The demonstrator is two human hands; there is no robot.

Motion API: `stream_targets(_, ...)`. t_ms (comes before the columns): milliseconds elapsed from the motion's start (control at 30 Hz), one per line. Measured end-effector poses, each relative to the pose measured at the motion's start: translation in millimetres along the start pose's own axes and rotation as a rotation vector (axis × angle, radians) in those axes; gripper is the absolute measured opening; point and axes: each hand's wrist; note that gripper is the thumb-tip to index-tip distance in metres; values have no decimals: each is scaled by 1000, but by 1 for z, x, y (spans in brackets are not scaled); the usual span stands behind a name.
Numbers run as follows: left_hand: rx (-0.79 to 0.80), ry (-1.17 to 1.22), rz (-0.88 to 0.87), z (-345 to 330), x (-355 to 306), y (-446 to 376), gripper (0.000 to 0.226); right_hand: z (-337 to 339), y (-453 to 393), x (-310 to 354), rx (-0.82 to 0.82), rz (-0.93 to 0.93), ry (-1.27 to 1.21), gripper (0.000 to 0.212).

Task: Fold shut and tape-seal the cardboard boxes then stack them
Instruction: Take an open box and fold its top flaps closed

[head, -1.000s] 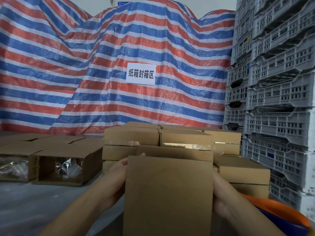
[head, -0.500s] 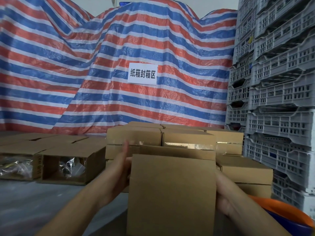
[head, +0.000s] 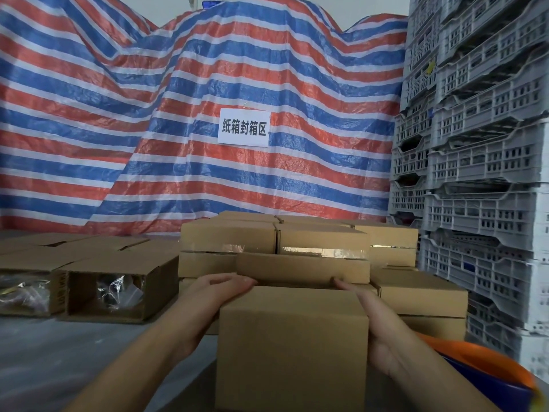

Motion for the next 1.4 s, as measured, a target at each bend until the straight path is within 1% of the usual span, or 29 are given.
stream_targets(100,-11,34,0,0,0,-1,34,3,-1,0,-25,8,-64,49)
stream_targets(167,-12,67,13,0,1,-2,32,5,-1,1,3,37,-77,51)
stream_targets(233,-15,104,17,2,2,-4,27,6,0,3,57,49,-23,51)
stream_targets(300,-16,129,1,3,5,-5,23,6,2,5,111,26,50,56)
stream_targets(367,-36,158,-8,2,8,-5,32,6,3,7,134,12,88,62)
stream_targets(433,-64,191,-12,0,9,-6,49,6,3,9,129,15,108,66)
stream_targets(567,-14,255,-66,-1,9,-4,72,7,1,8,118,45,107,90)
stream_targets(633,-1,245,-94,-1,7,-4,78,6,2,9,123,65,86,88)
stream_targets(733,-40,202,-134,-3,5,-3,81,9,-2,8,136,103,101,86)
stream_targets(800,-60,163,-157,-3,3,0,81,9,-1,9,144,169,94,73)
stream_targets(933,-107,89,-196,-1,3,2,66,8,3,9,169,299,163,45)
stream_targets(1000,-109,31,-194,0,4,2,56,8,3,8,115,332,172,37)
stream_targets(1133,-97,-57,-151,2,5,1,28,4,6,9,77,309,257,43)
stream_targets(1267,-112,-71,-151,2,8,-2,27,7,5,10,75,284,312,50)
stream_targets(1400,-105,-136,-168,4,6,-3,16,6,4,11,79,267,316,51)
Point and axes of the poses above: each hand's wrist, its own y-axis away from the middle knuckle, its own z-axis out of the back of the hand, x = y × z, and after that the axes turned 7 degrees about z, right-handed
